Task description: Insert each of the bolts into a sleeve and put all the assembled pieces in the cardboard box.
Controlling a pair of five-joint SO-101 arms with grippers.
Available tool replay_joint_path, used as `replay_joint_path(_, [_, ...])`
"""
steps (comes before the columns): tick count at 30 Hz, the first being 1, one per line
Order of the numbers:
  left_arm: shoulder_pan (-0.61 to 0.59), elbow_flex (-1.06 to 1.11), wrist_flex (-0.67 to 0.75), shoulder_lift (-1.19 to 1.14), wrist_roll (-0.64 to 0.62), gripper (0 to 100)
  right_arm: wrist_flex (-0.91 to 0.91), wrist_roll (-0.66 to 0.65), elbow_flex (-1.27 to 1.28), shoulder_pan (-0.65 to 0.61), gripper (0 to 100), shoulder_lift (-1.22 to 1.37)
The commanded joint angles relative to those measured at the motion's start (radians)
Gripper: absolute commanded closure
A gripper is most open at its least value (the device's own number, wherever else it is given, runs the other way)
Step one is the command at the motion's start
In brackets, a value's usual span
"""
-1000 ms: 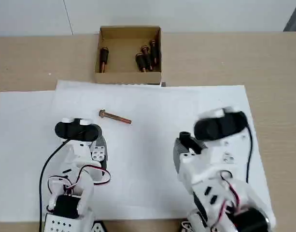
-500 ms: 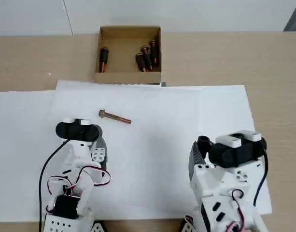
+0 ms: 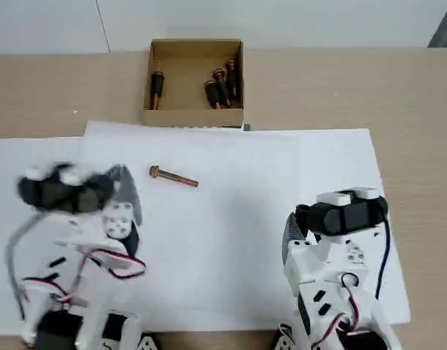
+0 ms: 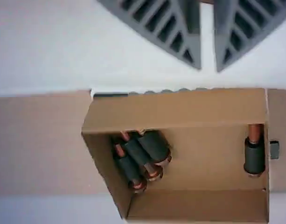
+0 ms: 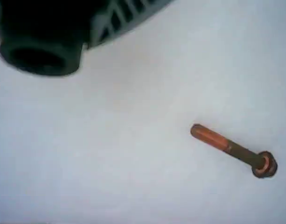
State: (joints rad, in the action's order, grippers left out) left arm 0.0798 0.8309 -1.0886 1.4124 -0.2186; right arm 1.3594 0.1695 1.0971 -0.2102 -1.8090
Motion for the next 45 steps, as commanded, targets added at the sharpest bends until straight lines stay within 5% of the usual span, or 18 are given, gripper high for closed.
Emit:
replay_joint_path(1, [-0.037,-0.49,-0.129,-0.382,-0.123,99,-0.051,-0.006,0.014,0.013,99.5,-0.005])
replay_joint_path(9, [-0.034,-1.167,-0.489,-0.954,-0.384,99,-0.133,-0.003,0.063,0.013,99.5,-0.005])
replay_joint_path(18, [-0.026,-1.216,-0.615,-1.249,-0.764,99,-0.131,-0.003,0.064,0.085,99.5,-0.005])
replay_joint_path(38, [0.018,-1.222,-0.577,-1.801,-0.813,99,-0.13,-0.003,0.081,0.151,99.5,-0.005])
replay_joint_path(45, [0.018,-1.222,-0.494,-1.847,-0.813,89,-0.131,-0.005,0.091,0.151,99.5,-0.005])
